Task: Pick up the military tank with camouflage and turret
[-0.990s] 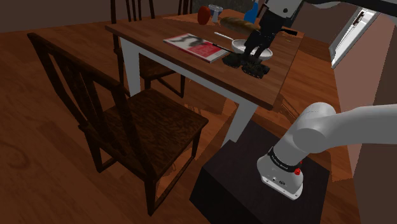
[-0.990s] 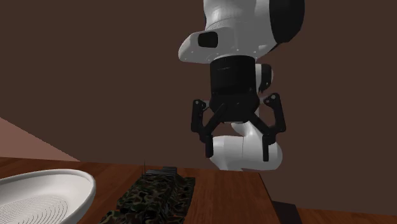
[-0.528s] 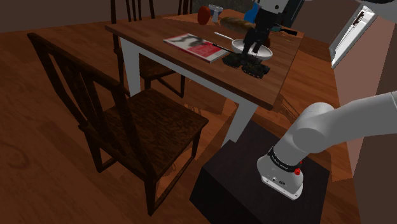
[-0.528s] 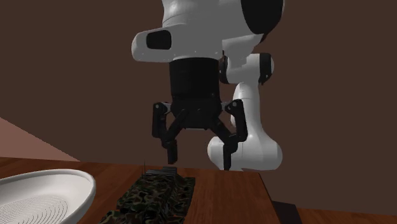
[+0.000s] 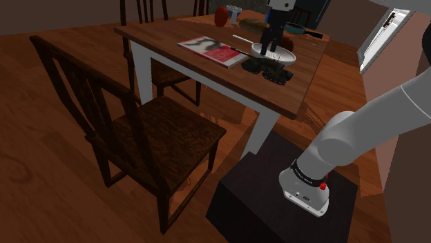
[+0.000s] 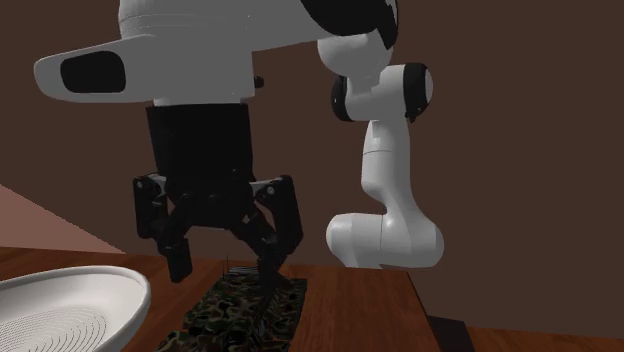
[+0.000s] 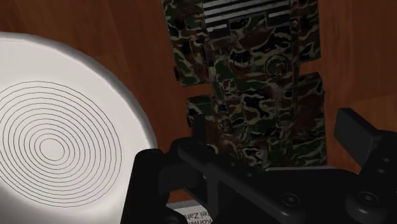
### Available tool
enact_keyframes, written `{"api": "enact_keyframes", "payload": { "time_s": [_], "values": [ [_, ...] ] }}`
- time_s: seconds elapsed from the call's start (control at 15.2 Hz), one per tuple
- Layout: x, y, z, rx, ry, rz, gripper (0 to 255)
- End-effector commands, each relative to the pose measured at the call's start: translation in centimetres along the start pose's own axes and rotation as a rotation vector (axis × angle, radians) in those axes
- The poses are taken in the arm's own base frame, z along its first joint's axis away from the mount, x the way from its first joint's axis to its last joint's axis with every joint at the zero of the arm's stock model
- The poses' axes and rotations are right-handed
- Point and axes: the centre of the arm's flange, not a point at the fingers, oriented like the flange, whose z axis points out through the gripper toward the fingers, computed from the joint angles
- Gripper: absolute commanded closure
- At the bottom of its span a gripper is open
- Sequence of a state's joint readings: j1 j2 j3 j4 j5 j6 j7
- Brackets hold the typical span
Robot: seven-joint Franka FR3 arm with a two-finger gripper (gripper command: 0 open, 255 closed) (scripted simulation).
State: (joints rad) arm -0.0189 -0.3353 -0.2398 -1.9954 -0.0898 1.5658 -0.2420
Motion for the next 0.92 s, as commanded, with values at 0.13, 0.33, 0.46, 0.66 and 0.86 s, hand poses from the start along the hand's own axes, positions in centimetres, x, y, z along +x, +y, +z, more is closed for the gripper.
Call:
{"api": "enact_keyframes", "payload": {
  "time_s": [0.13, 0.33, 0.46, 0.66, 0.86],
  "values": [
    [0.4, 0.3, 2.1, -0.002, -0.005, -0.003, 0],
    [0.6, 0.3, 3.4, -0.002, -0.005, -0.003, 0],
    [0.6, 0.3, 3.4, -0.002, -0.005, -0.003, 255],
    [0.6, 0.3, 3.4, -0.002, -0.005, -0.003, 255],
    [0.6, 0.3, 3.4, -0.002, -0.005, -0.003, 255]
  ]
}}
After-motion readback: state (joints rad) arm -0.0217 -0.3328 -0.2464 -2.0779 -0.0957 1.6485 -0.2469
